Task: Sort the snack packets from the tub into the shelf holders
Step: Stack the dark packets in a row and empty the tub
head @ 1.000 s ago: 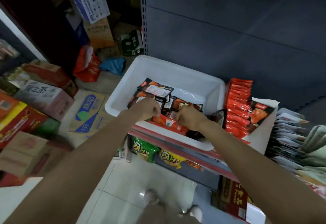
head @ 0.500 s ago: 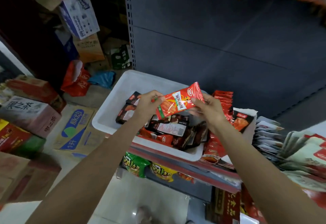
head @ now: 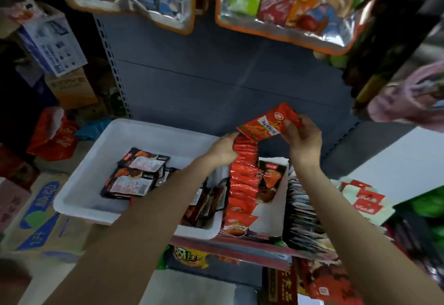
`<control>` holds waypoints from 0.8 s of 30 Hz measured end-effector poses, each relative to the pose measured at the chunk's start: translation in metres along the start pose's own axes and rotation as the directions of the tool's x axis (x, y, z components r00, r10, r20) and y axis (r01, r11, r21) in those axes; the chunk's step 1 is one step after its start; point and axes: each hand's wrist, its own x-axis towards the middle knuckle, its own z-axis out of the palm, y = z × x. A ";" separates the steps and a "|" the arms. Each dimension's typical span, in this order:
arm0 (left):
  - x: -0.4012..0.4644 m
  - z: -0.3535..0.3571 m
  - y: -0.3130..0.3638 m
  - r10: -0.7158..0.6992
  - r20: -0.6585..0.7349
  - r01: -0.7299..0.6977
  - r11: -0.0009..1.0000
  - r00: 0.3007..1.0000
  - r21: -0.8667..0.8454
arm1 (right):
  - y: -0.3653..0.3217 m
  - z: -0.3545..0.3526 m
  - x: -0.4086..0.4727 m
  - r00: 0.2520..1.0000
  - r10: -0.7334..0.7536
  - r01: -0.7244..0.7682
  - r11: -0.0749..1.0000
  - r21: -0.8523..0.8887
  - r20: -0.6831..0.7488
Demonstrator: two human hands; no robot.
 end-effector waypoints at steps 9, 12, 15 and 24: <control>-0.006 -0.002 -0.008 0.090 0.019 -0.092 0.965 0.996 0.247 | 0.009 -0.002 0.013 0.978 -0.116 0.158 0.956 -0.248 0.175; -0.011 -0.003 -0.010 0.086 0.078 -0.104 0.957 0.993 0.270 | 0.014 0.005 0.016 0.933 -0.016 0.151 0.924 -0.352 0.359; -0.017 -0.003 -0.008 0.088 0.087 -0.111 0.944 0.992 0.310 | 0.018 0.010 0.019 0.926 0.032 0.142 0.894 -0.425 0.377; -0.020 -0.004 -0.012 0.087 0.092 -0.110 0.953 0.992 0.282 | 0.039 0.024 0.013 0.831 0.216 0.185 0.761 -0.622 0.512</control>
